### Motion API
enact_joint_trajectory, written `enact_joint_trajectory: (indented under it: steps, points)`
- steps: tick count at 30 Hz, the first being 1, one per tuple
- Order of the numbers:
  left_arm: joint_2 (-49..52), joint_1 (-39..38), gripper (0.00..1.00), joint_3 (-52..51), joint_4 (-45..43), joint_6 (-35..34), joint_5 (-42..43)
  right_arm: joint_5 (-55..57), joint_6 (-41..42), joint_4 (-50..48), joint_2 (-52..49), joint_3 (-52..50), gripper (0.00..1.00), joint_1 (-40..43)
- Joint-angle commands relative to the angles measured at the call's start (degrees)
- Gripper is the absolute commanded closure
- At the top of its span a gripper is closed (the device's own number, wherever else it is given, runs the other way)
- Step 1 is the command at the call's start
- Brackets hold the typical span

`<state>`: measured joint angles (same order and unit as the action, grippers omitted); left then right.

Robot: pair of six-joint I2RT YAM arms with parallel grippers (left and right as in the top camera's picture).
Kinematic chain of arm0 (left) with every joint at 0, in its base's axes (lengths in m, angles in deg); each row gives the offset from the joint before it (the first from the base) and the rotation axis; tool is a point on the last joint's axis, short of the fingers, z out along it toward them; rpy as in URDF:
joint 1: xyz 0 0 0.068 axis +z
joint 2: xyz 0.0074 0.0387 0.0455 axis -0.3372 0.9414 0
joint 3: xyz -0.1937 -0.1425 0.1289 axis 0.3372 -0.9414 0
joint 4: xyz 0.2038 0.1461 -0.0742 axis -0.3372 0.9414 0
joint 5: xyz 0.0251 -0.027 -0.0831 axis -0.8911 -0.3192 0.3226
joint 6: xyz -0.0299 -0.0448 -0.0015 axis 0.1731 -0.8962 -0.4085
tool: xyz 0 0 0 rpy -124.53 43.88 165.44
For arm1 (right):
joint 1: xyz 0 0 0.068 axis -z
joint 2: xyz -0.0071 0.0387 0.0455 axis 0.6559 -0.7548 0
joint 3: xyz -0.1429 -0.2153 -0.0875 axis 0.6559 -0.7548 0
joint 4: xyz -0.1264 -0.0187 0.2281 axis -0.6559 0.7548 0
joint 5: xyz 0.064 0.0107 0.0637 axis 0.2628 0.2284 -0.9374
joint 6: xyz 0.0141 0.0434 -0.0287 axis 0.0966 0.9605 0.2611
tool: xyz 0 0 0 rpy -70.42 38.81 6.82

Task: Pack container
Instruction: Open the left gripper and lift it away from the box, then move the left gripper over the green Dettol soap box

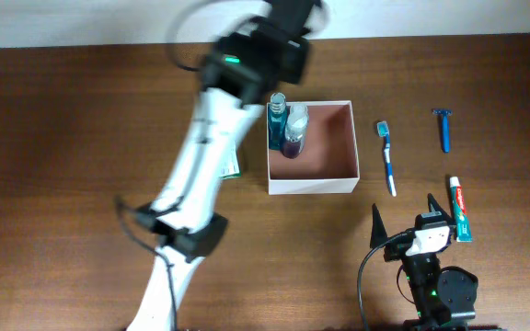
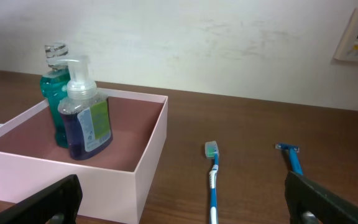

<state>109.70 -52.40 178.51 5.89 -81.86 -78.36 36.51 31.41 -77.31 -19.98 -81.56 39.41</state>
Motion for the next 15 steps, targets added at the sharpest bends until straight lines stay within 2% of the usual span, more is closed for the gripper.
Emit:
enact_joint_trajectory:
  steps: [1,2,4,8,15]
  points:
    - [-5.9,8.0,0.19,1.4,3.1,-4.1,-0.4,0.7,0.3,0.3,0.4,-0.3,0.02,0.2]
    - [-6.1,9.6,0.08,1.4,4.3,-4.9,-0.4,0.7,0.3,0.3,0.4,-0.3,0.01,0.2]
    - [-6.1,12.7,0.01,1.4,7.0,-6.6,-0.4,0.7,0.3,0.3,0.4,-0.3,0.02,0.2]
    - [-5.4,18.1,0.01,1.3,12.8,-9.6,-0.2,0.7,0.3,0.3,0.4,-0.3,0.01,0.2]
    - [-4.9,23.1,0.01,-0.3,12.9,-9.7,3.7,0.7,0.3,0.3,0.4,-0.3,0.02,0.2]
